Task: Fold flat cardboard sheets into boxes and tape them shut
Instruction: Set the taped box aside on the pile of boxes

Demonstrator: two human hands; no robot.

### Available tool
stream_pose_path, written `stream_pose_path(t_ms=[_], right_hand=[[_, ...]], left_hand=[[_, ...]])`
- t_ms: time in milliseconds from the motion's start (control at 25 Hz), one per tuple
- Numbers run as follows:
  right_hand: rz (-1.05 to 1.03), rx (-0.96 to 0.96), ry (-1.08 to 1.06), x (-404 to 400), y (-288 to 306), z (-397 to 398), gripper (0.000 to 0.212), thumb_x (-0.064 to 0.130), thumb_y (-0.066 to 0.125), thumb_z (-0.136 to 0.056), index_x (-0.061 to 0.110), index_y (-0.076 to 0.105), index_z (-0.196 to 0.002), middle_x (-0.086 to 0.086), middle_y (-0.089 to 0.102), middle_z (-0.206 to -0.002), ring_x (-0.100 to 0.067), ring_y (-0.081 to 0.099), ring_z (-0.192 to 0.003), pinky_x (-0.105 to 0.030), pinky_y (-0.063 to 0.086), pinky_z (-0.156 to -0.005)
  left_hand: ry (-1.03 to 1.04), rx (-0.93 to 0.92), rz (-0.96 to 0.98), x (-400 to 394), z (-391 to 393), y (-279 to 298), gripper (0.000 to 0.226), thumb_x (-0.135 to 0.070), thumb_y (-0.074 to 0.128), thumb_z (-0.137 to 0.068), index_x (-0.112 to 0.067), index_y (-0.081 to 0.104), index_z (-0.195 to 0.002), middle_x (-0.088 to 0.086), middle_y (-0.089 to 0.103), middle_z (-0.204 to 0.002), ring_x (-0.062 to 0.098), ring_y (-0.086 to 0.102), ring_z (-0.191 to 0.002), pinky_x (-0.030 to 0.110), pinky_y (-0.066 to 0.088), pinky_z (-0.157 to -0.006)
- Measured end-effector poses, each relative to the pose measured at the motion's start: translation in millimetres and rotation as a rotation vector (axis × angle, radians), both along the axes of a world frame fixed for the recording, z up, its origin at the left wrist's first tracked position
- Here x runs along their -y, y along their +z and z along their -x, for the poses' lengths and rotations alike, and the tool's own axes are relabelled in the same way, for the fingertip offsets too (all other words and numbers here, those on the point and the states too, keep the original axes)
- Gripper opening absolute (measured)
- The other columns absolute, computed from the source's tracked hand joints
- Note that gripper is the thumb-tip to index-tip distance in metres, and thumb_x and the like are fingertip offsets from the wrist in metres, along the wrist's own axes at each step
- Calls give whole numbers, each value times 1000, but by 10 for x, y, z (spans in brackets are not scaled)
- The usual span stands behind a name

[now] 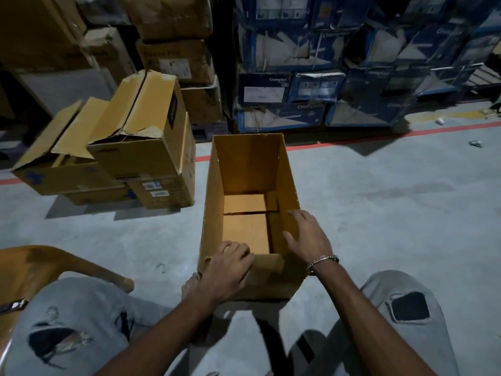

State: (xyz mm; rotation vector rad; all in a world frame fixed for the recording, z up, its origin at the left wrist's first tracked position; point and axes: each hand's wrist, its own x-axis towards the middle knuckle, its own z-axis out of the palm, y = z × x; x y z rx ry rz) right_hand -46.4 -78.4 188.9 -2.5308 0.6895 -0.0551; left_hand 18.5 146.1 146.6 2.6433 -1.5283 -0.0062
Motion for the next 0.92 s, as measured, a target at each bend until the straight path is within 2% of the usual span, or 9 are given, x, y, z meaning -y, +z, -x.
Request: stream_pose_path(t_ms=[40, 120, 280, 400, 480, 560, 680, 800, 920], right_hand=[[-31, -21, 90, -19, -30, -40, 59, 32, 68, -98, 25, 45, -152, 2, 44, -156, -21, 47, -139, -36, 45, -110], [-67, -96, 169, 16, -126, -117, 57, 33, 64, -99, 25, 44, -153, 2, 40, -159, -21, 45, -141, -37, 41, -114], [44, -245, 30, 386, -305, -309, 55, 32, 60, -101, 19, 43, -152, -6, 42, -157, -28, 45, -140, -46, 36, -115], [113, -437, 5, 607, -492, -577, 59, 35, 63, -97, 20, 43, -150, -10, 42, -155, -31, 39, -145, -50, 32, -114], [155, -527, 6, 686, -676, -804, 59, 36, 61, -98, 19, 41, -151, -11, 36, -160, -30, 22, -154, -56, 25, -118], [207, -604, 2, 784, -851, -1013, 61, 38, 59, -100, 19, 37, -154, -10, 27, -166, -30, 10, -158, -61, 22, -119], [272, -662, 9, 942, -1105, -1291, 65, 37, 65, -99, 20, 37, -154, -9, 25, -166, -35, 10, -157, -66, 25, -118], [340, -683, 79, 1024, -1311, -1643, 79, 34, 72, -93, 21, 29, -158, -11, 18, -167, -37, 7, -157, -68, 22, -118], [267, -615, 127, 1102, -1328, -2135, 97, 45, 75, -90, 21, 16, -163, -15, 13, -170, -36, 7, -158, -69, 12, -120]], left_hand=[[-56, 56, -71, -2, -40, -64, 48, -42, 79, -80, -26, 63, -123, 4, 61, -128, 23, 56, -119, 42, 48, -102], [1, 116, -178, 14, -203, -95, 59, -42, 87, -72, -23, 66, -124, 11, 60, -132, 30, 54, -123, 50, 44, -108], [219, 219, -315, -9, -711, -128, 59, -57, 66, -89, -29, 58, -139, 16, 45, -155, 37, 34, -147, 59, 19, -123], [419, 192, -364, -15, -1007, -273, 92, -82, 41, -89, -28, 30, -161, 20, 21, -169, 36, 15, -158, 60, 12, -125], [480, 208, -404, 18, -1163, -374, 111, -92, 26, -84, -20, 9, -166, 22, 6, -172, 36, 1, -160, 61, 10, -125], [527, 233, -456, 63, -1304, -436, 122, -97, 18, -78, -15, 0, -167, 25, -6, -171, 38, -10, -159, 64, 7, -123], [673, 141, -475, 21, -1545, -595, 138, -106, 11, -66, -13, -10, -165, 28, -26, -166, 42, -27, -154, 69, 2, -122], [778, 52, -420, -91, -1679, -837, 147, -110, 15, -57, -14, -13, -165, 28, -28, -164, 45, -26, -153, 75, 7, -119], [833, -13, -430, -70, -1769, -990, 158, -113, 26, -48, -12, -12, -163, 31, -21, -165, 51, -18, -153, 76, 6, -119]])
